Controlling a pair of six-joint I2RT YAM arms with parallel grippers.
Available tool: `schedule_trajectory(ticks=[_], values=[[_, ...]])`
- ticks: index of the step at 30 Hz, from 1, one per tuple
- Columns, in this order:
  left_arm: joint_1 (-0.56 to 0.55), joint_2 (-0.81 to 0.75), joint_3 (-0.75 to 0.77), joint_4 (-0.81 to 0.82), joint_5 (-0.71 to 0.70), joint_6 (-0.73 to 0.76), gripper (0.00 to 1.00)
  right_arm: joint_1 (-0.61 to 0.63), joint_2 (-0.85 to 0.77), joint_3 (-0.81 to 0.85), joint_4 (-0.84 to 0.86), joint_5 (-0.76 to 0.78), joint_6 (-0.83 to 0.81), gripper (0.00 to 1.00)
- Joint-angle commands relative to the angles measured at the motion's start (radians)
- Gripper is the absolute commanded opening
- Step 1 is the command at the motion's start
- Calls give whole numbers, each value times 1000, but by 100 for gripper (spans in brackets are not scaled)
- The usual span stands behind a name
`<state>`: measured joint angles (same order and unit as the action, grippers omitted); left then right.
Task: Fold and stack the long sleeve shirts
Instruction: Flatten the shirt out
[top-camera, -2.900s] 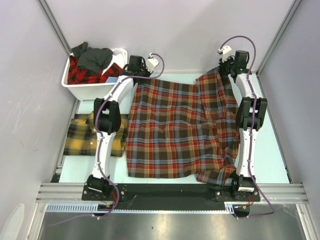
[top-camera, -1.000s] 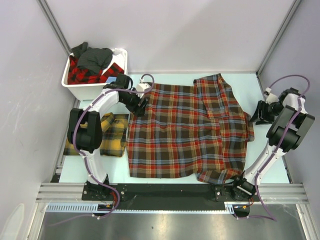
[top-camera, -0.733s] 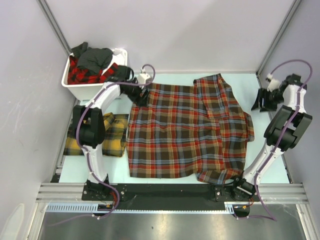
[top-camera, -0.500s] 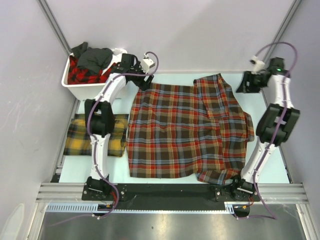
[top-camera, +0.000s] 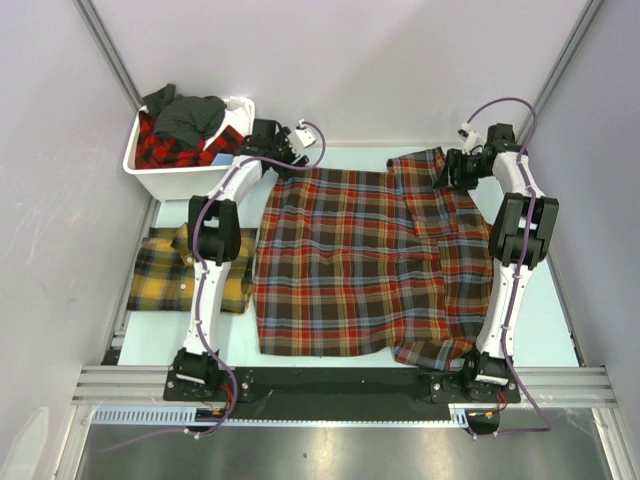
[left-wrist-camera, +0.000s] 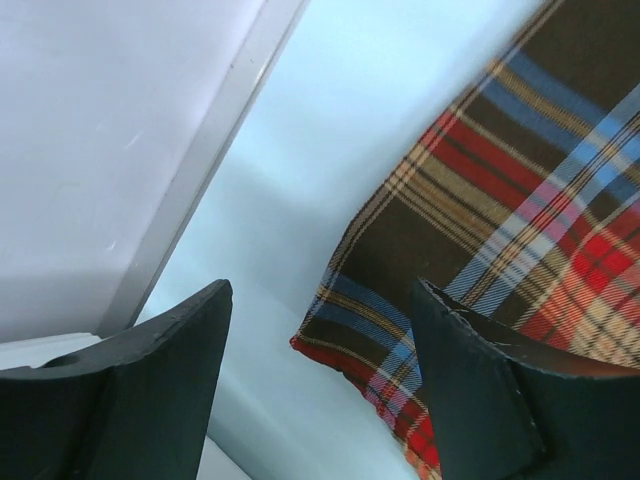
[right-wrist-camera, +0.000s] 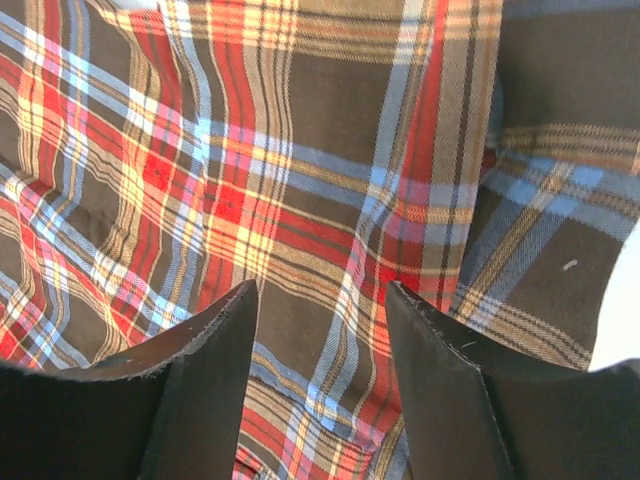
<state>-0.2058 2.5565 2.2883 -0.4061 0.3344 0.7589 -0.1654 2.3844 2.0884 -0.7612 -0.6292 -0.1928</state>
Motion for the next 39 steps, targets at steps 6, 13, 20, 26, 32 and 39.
schedule_trajectory(ticks=[6, 13, 20, 26, 32, 39], values=[[22, 30, 23, 32, -12, 120, 72, 30, 19, 42, 65, 16, 27, 63], [26, 38, 11, 24, -21, 161, 67, 26, 22, 21, 57, 48, 27, 64], [31, 44, 8, 32, -31, 195, 66, -32, -37, -65, 51, 54, 13, 64], [34, 56, 25, 20, -14, 229, 60, -65, -82, -125, 42, 29, 0, 65], [31, 68, 42, -16, 11, 289, 51, -57, -64, -130, 45, 34, 1, 66], [22, 77, 48, -43, 25, 352, 31, -48, -24, -90, 22, 14, -2, 67]])
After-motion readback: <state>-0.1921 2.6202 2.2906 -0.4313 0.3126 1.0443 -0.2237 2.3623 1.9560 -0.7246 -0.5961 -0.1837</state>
